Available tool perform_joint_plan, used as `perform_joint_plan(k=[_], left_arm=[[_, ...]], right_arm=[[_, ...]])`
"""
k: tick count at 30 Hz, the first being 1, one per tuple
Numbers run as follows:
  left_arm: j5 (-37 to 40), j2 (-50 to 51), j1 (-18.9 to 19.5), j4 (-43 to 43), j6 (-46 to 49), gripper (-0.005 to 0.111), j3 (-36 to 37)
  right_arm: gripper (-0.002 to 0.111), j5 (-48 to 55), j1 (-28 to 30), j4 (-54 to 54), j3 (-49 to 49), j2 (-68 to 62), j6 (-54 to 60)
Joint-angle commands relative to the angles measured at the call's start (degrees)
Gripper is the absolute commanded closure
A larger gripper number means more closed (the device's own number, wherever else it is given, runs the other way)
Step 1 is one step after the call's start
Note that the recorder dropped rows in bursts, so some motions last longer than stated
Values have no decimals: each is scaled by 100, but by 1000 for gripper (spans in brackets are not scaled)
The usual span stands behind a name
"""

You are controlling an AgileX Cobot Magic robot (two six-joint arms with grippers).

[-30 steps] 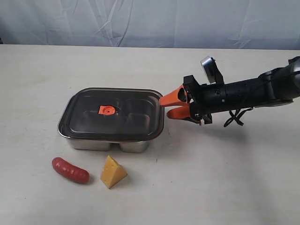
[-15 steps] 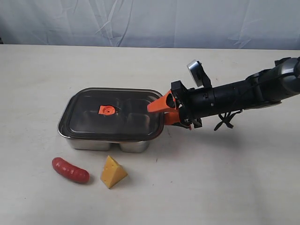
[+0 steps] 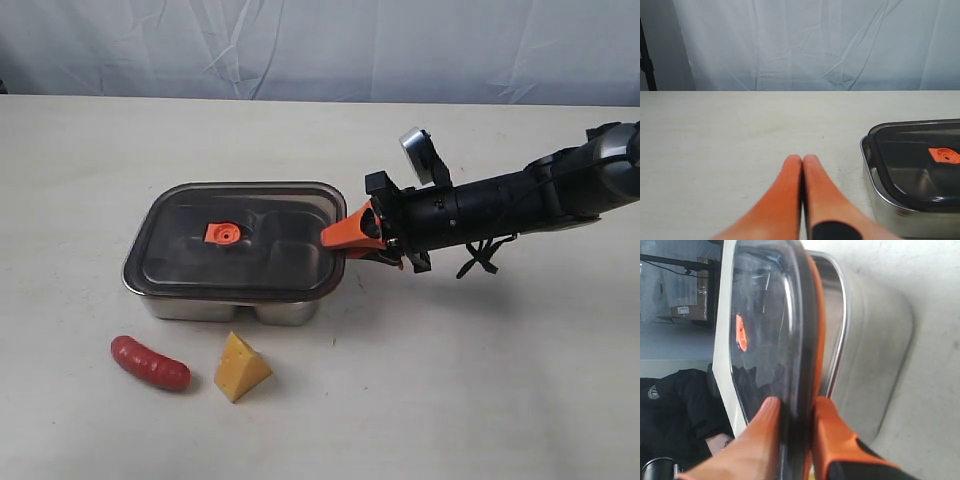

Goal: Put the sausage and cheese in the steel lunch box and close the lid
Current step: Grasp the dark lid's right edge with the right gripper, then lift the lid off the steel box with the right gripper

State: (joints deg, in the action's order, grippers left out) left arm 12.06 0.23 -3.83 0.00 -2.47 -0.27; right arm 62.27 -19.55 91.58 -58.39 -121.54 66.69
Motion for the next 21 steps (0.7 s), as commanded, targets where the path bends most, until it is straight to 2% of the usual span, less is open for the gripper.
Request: perform_joint_plan(k=[1, 8, 21], left_arm=[[-47, -23, 27, 0, -13, 107, 27], [-47, -23, 27, 0, -13, 107, 27], [-33, -23, 27, 0, -13, 107, 27]], right_arm=[[109, 91, 8, -63, -27, 1, 63], [109, 634, 19, -1, -27, 22, 63], [109, 769, 19, 733, -27, 617, 235]])
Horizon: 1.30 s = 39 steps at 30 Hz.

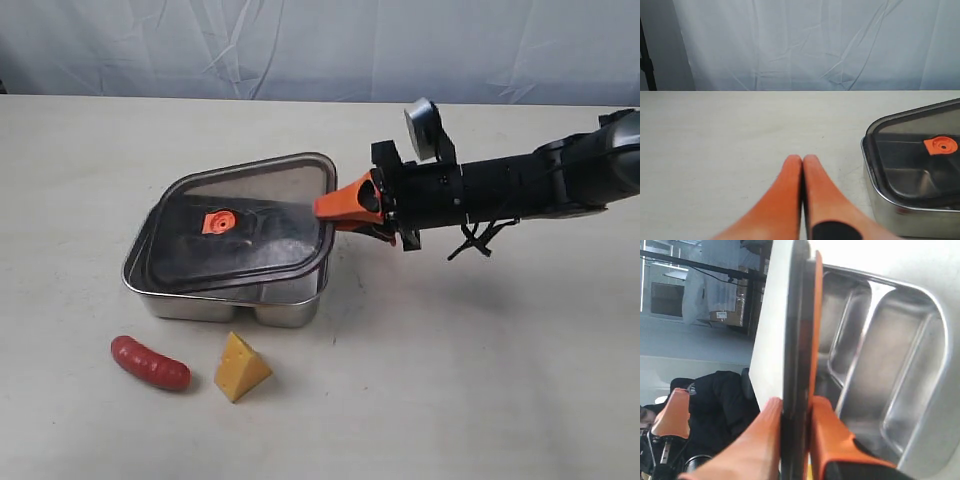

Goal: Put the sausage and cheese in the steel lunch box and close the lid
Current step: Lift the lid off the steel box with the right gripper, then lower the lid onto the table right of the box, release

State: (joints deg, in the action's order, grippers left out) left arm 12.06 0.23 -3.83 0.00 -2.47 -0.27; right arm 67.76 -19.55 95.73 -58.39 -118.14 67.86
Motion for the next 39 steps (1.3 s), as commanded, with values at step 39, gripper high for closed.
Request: perform_joint_plan(k=[39], left_arm=[[-33, -23, 27, 0, -13, 107, 27]], right_arm=[[109, -3172, -513, -9053, 454, 3980, -937]])
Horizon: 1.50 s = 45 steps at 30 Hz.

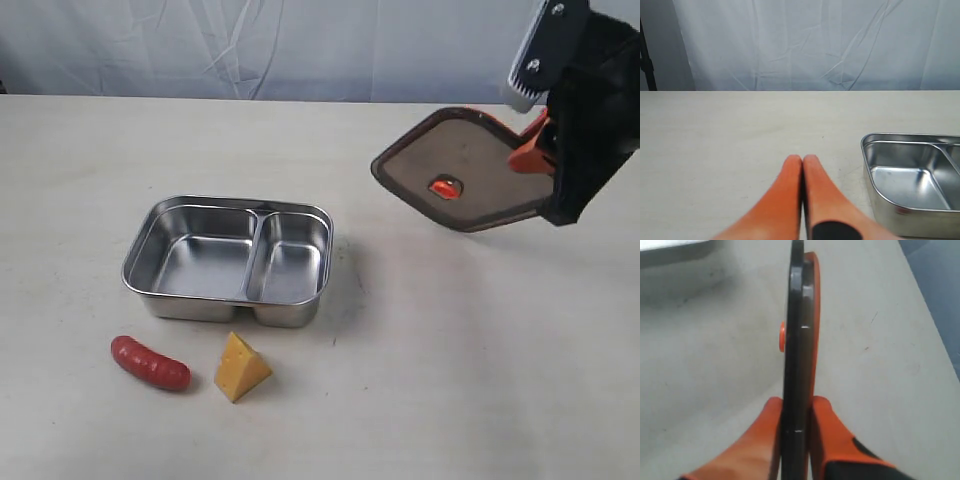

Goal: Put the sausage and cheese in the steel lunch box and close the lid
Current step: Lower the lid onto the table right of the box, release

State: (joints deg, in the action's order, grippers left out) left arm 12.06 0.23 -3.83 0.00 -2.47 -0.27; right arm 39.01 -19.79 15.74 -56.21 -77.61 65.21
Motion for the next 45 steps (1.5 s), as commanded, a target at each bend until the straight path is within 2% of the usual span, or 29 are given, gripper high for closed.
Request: perform_joint_plan(k=[1, 6, 8, 16, 21, 23, 26, 28, 35, 39, 41, 45], left_arm=[[-33, -23, 27, 0, -13, 107, 27], [-33, -23, 27, 0, -13, 107, 27], [-33, -23, 27, 0, -13, 107, 27], [-33, -23, 27, 0, -13, 107, 27], [-33, -23, 27, 0, -13, 107, 27], [-33, -23, 27, 0, -13, 107, 27], [-49, -23, 27, 0, -13, 107, 27], [-49, -23, 27, 0, -13, 107, 27], [-49, -23, 27, 0, -13, 107, 27], [-49, -23, 27, 0, -13, 107, 27], [-49, -23, 27, 0, -13, 107, 27], [-49, -23, 27, 0, -13, 107, 27]], right_arm=[[109, -278, -641, -1254, 321, -130, -881], [109, -171, -1464, -1335, 770, -573, -1283], [109, -171, -1631, -1335, 855, -686, -1373], [109, 132, -2099, -965, 919, -1249, -1454], [107, 135, -2100, -754, 919, -1583, -1592], [97, 135, -2100, -715, 919, -1661, -1592], [72, 108, -2100, -524, 919, -1688, -1592], [63, 86, -2100, -446, 908, -1688, -1592], [67, 37, -2100, -238, 908, -1579, -1592], [71, -159, -2100, 351, 908, -1237, -1634], [79, -320, -2100, 690, 908, -1051, -1750], [108, -349, -2100, 1164, 908, -719, -1763]])
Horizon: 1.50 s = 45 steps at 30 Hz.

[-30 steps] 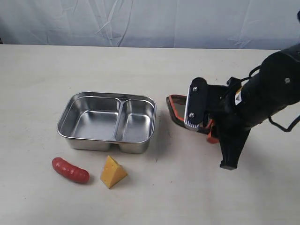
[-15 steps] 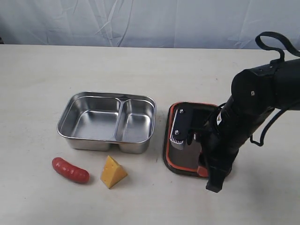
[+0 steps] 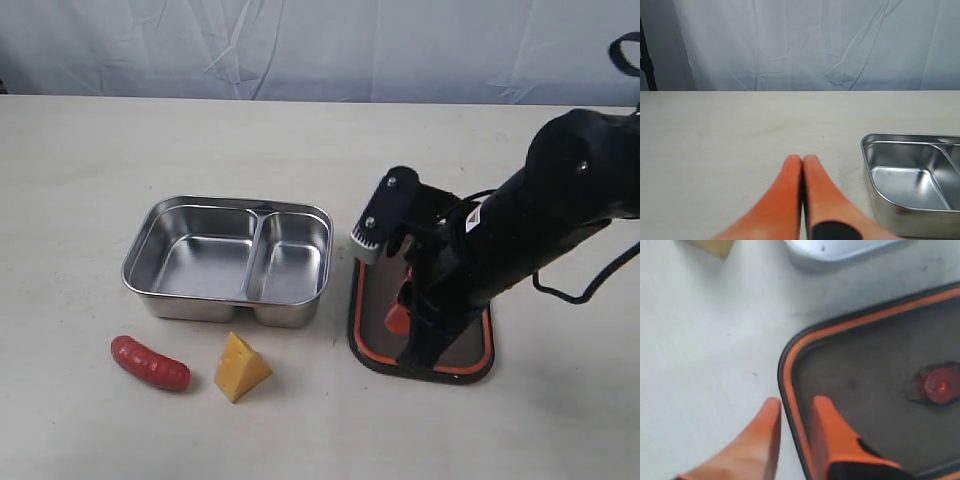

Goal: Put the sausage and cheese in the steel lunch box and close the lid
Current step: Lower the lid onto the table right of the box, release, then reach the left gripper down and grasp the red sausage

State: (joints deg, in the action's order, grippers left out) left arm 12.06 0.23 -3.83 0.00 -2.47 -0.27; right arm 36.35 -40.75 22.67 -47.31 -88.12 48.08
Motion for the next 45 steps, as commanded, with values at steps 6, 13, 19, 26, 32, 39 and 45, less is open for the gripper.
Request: perform_joint_plan(k=[6, 13, 19, 26, 32, 39, 45], left_arm=[[-59, -23, 27, 0, -13, 107, 27], [-843, -23, 27, 1224, -56, 107, 27], [-771, -23, 27, 3518, -56, 107, 27], [266, 34, 27, 3654, 247, 107, -363], [912, 1283, 27, 5402, 5118, 107, -1709], [2747, 3898, 27, 5922, 8567, 107, -3437], [3347, 5513, -60, 4924, 8716, 104, -3932]], right_arm=[[109, 250, -4, 1101, 18, 670, -75], [109, 325, -4, 1515, 18, 850, -75], [109, 541, -4, 1605, 18, 878, -75], [109, 539, -4, 1605, 18, 878, -75], [109, 536, -4, 1605, 18, 878, -75], [109, 525, -4, 1605, 18, 878, -75], [109, 549, -4, 1605, 18, 878, -75]])
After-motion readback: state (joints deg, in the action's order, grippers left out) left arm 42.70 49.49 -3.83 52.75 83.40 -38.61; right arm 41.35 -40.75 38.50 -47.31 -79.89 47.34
